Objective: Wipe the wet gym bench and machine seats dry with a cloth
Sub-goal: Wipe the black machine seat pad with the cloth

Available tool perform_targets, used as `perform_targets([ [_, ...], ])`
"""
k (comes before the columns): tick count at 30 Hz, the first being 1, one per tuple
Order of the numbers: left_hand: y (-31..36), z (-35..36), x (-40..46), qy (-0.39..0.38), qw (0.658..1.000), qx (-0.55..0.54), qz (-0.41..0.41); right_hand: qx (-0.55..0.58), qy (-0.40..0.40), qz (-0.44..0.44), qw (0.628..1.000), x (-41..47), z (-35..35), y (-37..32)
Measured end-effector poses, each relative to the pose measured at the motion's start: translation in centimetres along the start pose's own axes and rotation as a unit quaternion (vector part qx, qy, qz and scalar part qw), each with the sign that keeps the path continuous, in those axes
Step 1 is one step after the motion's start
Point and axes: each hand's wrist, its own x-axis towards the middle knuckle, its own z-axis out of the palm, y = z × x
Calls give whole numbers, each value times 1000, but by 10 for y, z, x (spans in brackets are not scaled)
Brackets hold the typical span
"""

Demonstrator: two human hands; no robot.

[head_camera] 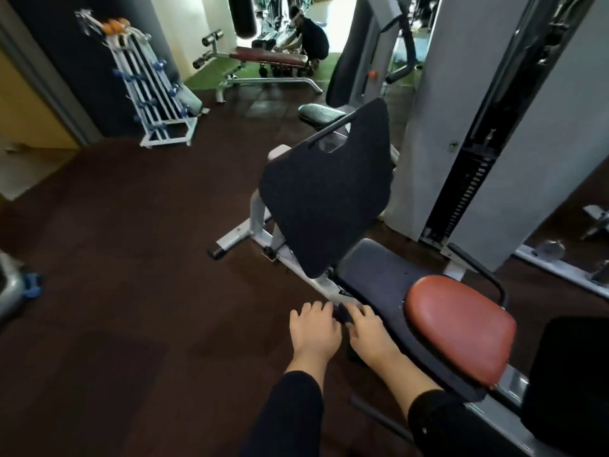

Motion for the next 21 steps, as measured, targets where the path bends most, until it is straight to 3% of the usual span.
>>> perform_targets([
  [4,-81,-17,-24,19,1000,0,-11,-2,-37,-41,999,6,40,-73],
  [9,-167,-35,-47,47,994,-32,-90,-21,-61,-97,993,16,77,-157],
  [21,-290,-30,-66,23,962,-92,-255,-34,-138,-176,974,52,141,-269],
])
